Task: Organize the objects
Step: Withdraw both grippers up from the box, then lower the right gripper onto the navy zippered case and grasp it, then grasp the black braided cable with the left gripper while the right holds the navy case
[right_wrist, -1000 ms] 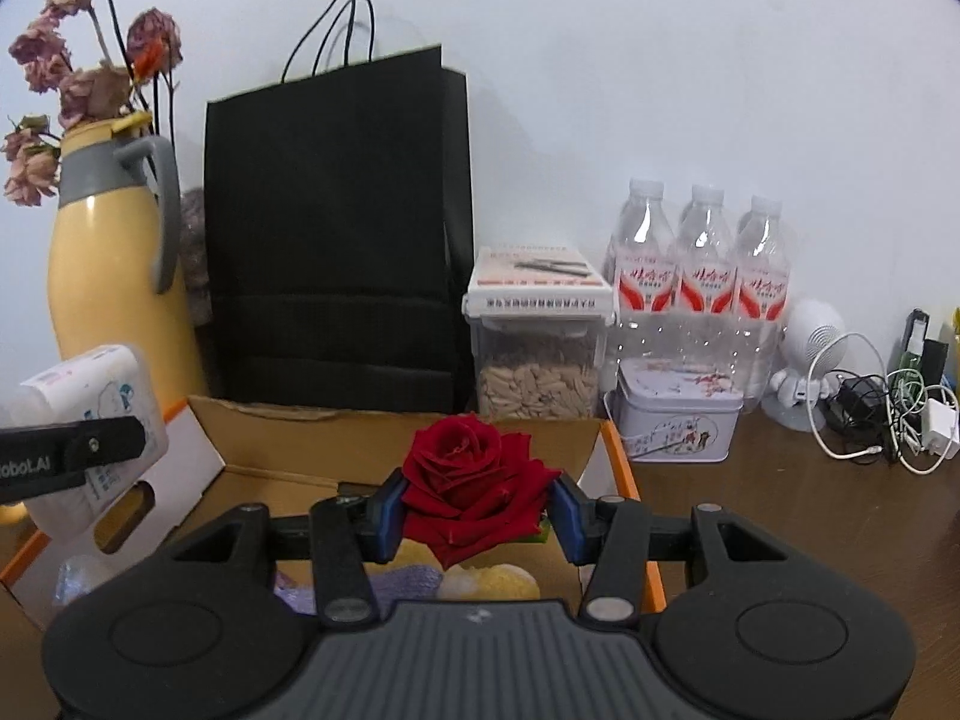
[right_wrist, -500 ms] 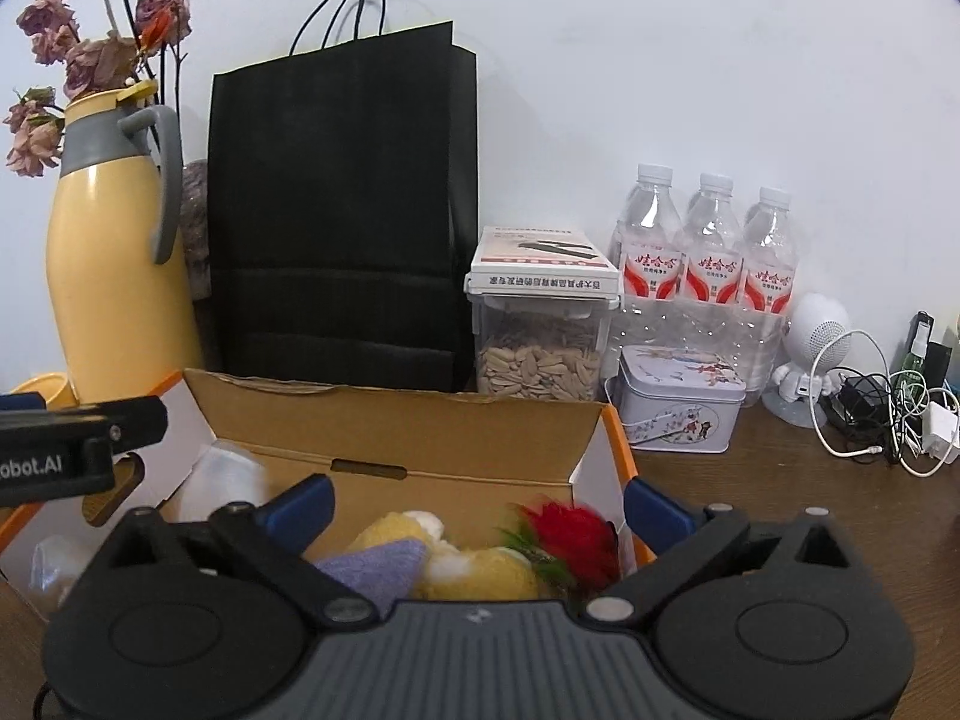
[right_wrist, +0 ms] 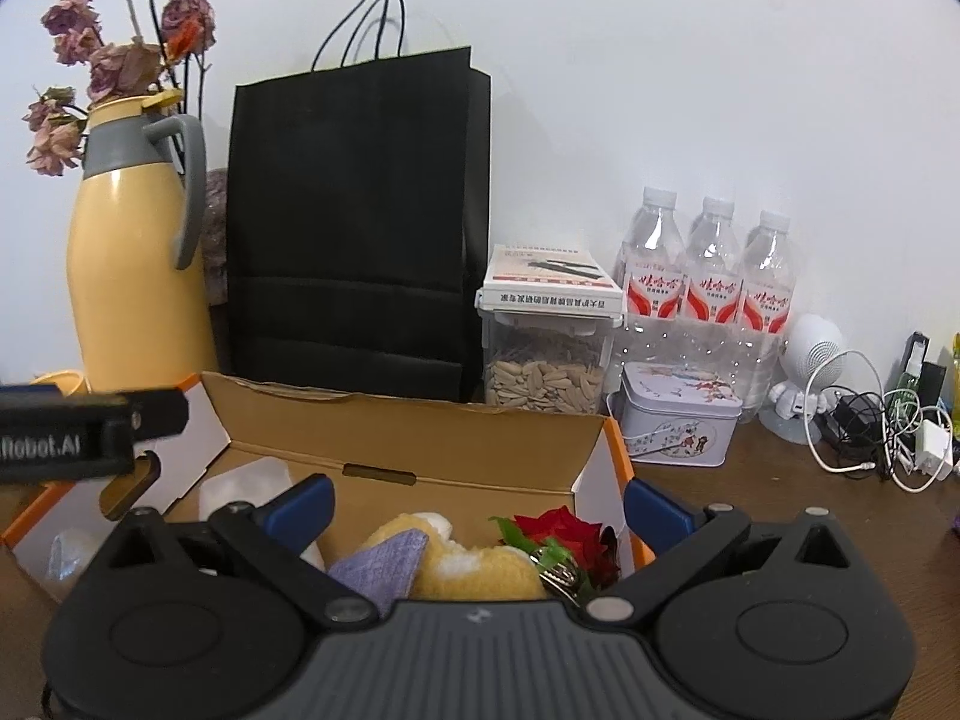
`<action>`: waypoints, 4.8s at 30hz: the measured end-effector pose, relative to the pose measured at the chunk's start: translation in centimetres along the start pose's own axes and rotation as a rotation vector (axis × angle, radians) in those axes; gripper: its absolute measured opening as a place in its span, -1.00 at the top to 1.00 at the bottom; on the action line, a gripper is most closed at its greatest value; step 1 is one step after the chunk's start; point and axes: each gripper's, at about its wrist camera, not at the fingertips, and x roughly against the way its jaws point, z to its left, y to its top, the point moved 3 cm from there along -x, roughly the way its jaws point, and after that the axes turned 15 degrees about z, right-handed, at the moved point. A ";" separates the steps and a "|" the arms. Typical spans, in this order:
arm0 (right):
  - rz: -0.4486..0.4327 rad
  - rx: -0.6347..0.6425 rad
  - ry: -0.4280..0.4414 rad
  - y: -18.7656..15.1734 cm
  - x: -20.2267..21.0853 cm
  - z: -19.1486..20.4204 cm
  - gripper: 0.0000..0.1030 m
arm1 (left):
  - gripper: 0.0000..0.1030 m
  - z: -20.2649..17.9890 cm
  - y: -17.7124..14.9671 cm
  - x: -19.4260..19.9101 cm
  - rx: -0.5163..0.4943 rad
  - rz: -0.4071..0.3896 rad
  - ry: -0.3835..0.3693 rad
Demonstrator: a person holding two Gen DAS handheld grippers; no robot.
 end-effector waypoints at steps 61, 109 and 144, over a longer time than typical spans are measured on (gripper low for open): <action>0.029 0.081 0.137 -19.3 18.7 1.0 -1.00 | -1.00 5.6 -17.0 18.7 0.044 0.098 0.082; 0.164 0.157 0.069 -16.8 11.3 13.5 -0.21 | -1.00 13.1 -15.5 10.6 -0.108 0.321 -0.047; 0.070 0.076 0.215 -17.5 12.7 4.0 -0.20 | -1.00 5.0 -17.6 6.6 -0.090 0.430 0.027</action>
